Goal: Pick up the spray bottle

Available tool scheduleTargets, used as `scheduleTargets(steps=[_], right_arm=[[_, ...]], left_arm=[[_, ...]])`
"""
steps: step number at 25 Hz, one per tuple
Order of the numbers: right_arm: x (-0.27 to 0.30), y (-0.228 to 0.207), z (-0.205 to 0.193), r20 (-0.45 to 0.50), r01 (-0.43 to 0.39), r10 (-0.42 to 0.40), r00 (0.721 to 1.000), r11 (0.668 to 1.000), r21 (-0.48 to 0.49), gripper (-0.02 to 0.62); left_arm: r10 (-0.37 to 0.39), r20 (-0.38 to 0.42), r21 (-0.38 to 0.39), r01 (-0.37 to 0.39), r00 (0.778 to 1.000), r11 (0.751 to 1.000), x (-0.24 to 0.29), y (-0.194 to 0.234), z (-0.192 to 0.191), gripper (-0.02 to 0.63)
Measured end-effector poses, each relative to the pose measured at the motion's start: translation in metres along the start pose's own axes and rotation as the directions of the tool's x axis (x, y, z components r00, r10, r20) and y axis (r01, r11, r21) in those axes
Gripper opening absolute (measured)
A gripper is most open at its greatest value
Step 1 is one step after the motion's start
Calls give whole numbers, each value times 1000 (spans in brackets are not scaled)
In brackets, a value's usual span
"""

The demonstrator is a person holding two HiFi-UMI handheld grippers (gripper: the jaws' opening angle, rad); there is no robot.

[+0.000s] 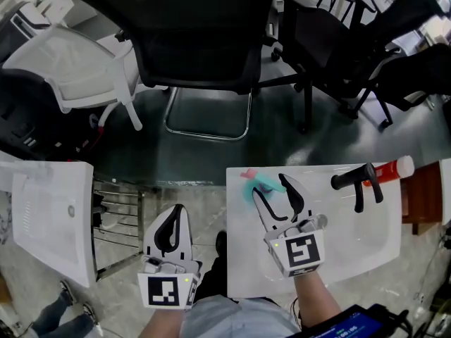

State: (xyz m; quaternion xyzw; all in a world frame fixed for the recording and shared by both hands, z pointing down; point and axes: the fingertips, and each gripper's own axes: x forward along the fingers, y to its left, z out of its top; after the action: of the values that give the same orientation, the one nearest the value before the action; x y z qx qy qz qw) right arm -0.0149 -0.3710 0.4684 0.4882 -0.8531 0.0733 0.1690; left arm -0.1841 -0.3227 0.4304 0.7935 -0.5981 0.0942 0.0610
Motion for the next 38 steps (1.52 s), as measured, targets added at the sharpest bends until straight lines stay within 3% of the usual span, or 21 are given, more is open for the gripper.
scheduleTargets(steps=[8,14,19,38], right_arm=[[12,1,5,48,-8,9,999,1000,-16,236],[12,2,1,16,-12,12,1000,1000,-3,207],[15,0,8,63,-6,8,998,1000,-27,202],[16,6,5,51,-19,20,998,999,-27,166]], left_arm=[[6,-8,-4,-6,1000,1000,5,8,-5,18],[9,-13,-7,-9,1000,1000,8,9,-6,18],[12,-14,-8,-12,1000,1000,8,9,-6,18],[19,-13,-7,-19,1000,1000,6,11,-5,18]])
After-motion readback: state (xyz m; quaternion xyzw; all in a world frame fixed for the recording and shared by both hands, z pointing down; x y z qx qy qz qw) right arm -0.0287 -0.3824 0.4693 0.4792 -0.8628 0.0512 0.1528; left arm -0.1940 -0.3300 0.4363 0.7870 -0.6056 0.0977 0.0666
